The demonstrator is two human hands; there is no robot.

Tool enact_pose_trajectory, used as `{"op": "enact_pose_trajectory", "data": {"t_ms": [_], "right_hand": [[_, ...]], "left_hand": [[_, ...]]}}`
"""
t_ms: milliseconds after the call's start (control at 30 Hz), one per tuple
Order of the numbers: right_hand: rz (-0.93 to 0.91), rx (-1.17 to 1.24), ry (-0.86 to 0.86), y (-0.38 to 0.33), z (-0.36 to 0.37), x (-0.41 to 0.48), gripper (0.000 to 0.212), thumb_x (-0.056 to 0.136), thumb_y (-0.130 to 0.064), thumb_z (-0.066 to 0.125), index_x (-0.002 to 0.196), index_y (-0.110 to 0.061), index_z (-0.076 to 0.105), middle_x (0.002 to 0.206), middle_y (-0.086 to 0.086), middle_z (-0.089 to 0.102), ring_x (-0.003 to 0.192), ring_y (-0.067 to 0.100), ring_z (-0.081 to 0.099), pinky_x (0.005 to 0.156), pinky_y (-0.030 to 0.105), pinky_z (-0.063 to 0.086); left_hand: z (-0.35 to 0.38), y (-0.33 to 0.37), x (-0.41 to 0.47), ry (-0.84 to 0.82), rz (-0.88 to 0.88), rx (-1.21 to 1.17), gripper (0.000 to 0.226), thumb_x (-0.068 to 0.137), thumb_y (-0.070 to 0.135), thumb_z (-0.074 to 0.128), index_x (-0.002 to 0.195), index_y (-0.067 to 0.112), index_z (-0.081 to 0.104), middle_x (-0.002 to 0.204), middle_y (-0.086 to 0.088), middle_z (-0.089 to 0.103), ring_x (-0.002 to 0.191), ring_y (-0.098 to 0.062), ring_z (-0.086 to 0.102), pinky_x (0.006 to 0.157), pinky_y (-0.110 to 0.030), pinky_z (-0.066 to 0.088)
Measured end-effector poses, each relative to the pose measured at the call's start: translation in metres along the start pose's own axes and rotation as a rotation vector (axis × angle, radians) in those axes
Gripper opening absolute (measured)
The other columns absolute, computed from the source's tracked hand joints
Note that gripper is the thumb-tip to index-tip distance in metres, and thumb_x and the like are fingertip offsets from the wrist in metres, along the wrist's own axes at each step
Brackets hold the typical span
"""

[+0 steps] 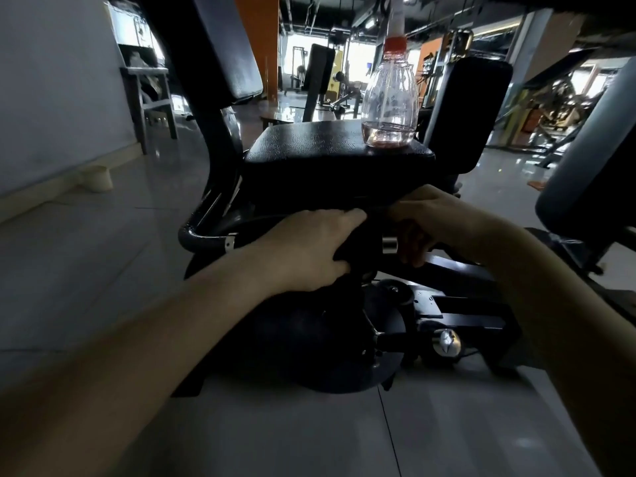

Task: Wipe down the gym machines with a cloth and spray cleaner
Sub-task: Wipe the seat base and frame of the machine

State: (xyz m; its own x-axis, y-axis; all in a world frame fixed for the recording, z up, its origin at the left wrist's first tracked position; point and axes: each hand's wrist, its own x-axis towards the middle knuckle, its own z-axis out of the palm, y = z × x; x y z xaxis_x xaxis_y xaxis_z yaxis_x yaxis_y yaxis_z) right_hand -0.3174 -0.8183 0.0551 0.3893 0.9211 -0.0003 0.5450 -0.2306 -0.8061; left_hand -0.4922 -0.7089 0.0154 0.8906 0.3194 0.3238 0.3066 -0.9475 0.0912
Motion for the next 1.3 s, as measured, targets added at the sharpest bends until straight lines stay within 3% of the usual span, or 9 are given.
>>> {"op": "enact_pose_trajectory", "data": {"t_ms": [133,233,367,567,667,800,933,1000,1300], "right_hand": [[-0.012,-0.054,0.108,0.008,0.014,0.014,0.037,0.100,-0.023,0.045,0.089,0.008,0.062,0.060,0.019,0.054,0.053,0.033,0.051,0.047,0.031,0.041],[-0.088,-0.275,0.285,0.014,0.026,0.022,0.045,0.073,-0.058,0.040,0.074,-0.018,0.063,0.059,0.005,0.058,0.067,0.032,0.055,0.070,0.045,0.047],[-0.204,-0.336,0.461,0.013,0.037,0.017,0.034,0.092,-0.021,0.049,0.067,0.001,0.052,0.067,0.022,0.057,0.060,0.033,0.049,0.057,0.043,0.042],[-0.193,-0.261,0.462,0.018,0.036,0.023,0.038,0.082,-0.032,0.044,0.072,0.004,0.054,0.064,0.018,0.055,0.060,0.025,0.048,0.064,0.048,0.045],[-0.215,-0.277,0.410,0.014,0.033,0.025,0.034,0.077,-0.034,0.043,0.068,-0.002,0.050,0.054,0.001,0.047,0.059,0.024,0.046,0.069,0.053,0.046],[-0.243,-0.323,0.367,0.013,0.033,0.026,0.026,0.077,-0.030,0.041,0.061,-0.010,0.044,0.051,-0.005,0.041,0.056,0.025,0.041,0.066,0.048,0.041],[-0.264,-0.408,0.401,0.011,0.031,0.019,0.028,0.079,-0.030,0.038,0.068,-0.008,0.050,0.060,0.002,0.056,0.065,0.036,0.055,0.069,0.052,0.050],[-0.283,-0.456,0.412,0.010,0.030,0.019,0.030,0.081,-0.029,0.037,0.070,-0.007,0.053,0.067,0.008,0.061,0.069,0.036,0.059,0.069,0.053,0.053],[-0.152,-0.480,0.350,0.004,0.027,0.017,0.027,0.072,-0.036,0.035,0.063,-0.026,0.059,0.062,-0.002,0.058,0.071,0.028,0.061,0.079,0.053,0.054]], "left_hand": [[0.021,0.013,0.012,0.281,-0.071,0.210,0.023,0.085,0.038,0.068,0.096,0.021,0.057,0.079,0.001,0.061,0.077,-0.026,0.063,0.064,-0.032,0.038],[-0.002,0.004,0.032,-0.067,-0.086,-0.020,0.027,0.077,0.037,0.077,0.075,0.022,0.055,0.069,0.007,0.053,0.067,-0.018,0.059,0.059,-0.026,0.042],[-0.013,-0.003,0.042,-0.245,-0.074,-0.208,0.033,0.071,0.036,0.086,0.075,0.020,0.057,0.070,0.006,0.062,0.062,-0.013,0.059,0.051,-0.025,0.041],[0.047,0.012,0.012,0.560,-0.004,0.281,0.031,0.071,0.035,0.079,0.093,0.019,0.063,0.080,-0.003,0.064,0.072,-0.026,0.064,0.061,-0.036,0.047],[0.056,0.021,0.020,0.679,-0.035,0.247,0.033,0.068,0.034,0.083,0.090,0.017,0.064,0.079,-0.004,0.065,0.072,-0.028,0.066,0.059,-0.034,0.044],[0.022,0.023,0.028,0.313,-0.060,0.145,0.018,0.083,0.037,0.070,0.087,0.021,0.062,0.090,-0.007,0.068,0.082,-0.031,0.067,0.065,-0.031,0.037],[-0.012,0.005,0.053,-0.337,-0.079,-0.255,0.031,0.070,0.032,0.090,0.068,0.019,0.063,0.062,0.004,0.064,0.059,-0.010,0.062,0.053,-0.020,0.043],[-0.017,0.004,0.058,-0.462,-0.084,-0.359,0.027,0.070,0.029,0.092,0.068,0.018,0.067,0.061,0.008,0.068,0.057,-0.008,0.063,0.051,-0.018,0.045],[0.055,0.012,0.011,0.620,0.009,0.371,0.043,0.072,0.025,0.084,0.108,0.013,0.063,0.088,-0.005,0.065,0.078,-0.026,0.065,0.062,-0.037,0.049]]}}
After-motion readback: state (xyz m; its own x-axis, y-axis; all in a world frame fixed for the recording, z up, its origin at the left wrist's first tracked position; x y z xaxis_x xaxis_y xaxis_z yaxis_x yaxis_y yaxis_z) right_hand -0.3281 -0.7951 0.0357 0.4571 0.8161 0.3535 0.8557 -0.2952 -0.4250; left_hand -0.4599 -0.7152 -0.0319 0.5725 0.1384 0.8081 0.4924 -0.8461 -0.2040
